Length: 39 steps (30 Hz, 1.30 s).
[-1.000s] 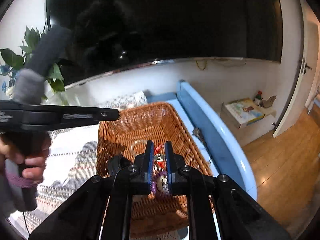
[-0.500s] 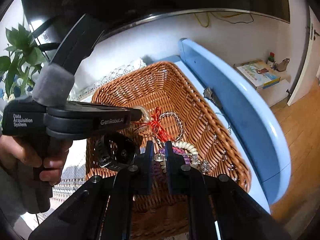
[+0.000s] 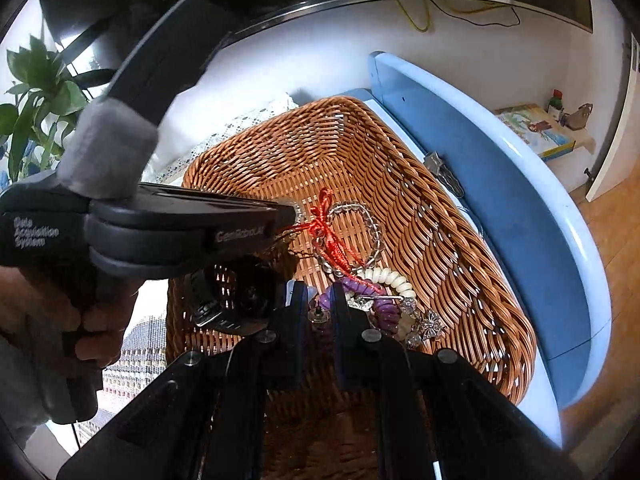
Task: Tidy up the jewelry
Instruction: 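Open the right tool to drop the gold ring into the basket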
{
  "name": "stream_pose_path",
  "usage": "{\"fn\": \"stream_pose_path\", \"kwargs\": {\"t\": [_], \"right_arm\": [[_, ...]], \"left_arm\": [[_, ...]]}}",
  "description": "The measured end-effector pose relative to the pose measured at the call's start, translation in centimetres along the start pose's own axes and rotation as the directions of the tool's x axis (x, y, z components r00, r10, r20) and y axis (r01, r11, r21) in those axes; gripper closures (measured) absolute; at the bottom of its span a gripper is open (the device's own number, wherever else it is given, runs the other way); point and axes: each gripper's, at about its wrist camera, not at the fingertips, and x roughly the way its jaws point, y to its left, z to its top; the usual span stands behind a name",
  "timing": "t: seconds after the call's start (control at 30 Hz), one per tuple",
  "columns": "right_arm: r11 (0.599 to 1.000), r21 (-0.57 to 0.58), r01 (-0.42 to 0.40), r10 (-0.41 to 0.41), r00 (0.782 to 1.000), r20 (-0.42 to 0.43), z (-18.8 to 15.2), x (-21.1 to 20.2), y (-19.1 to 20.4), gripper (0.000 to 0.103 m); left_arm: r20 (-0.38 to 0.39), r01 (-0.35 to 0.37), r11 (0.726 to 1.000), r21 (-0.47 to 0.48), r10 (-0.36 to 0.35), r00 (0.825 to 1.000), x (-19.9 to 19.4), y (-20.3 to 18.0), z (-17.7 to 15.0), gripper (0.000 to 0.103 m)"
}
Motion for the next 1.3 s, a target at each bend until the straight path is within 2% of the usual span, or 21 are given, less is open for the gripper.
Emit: {"fn": "stream_pose_path", "kwargs": {"t": [0.6,1.2,1.23,1.27,1.3], "right_arm": [[1.0,-0.01,-0.006,0.006,1.0,-0.004,0.4,0.3,-0.2,0.091],[0.999,-0.019,-0.027,0.027,0.999,-0.027,0.0,0.4,0.6,0.089],[0.999,-0.02,-0.028,0.028,0.999,-0.028,0.0,0.4,0.7,0.087],[0.999,-0.022,-0.028,0.027,0.999,-0.026,0.0,0.3,0.8,0.077],[0.999,-0.021,-0.026,0.026,0.999,-0.023,0.0,0.2,0.8,0.06]], "left_arm": [[0.001,-0.031,0.999,0.035,0.031,1.0,-0.1,-0.5,-0.3,0.095],[0.007,-0.042,0.999,0.012,0.042,0.999,-0.6,0.5,-0.1,0.094],[0.003,-0.038,0.999,0.002,0.038,0.999,-0.6,0.8,-0.1,0.094],[-0.004,-0.031,1.0,-0.005,0.031,1.0,-0.5,1.0,0.0,0.094],[-0.013,-0.025,1.0,-0.008,0.025,1.0,-0.5,1.1,-0.1,0.094]]}}
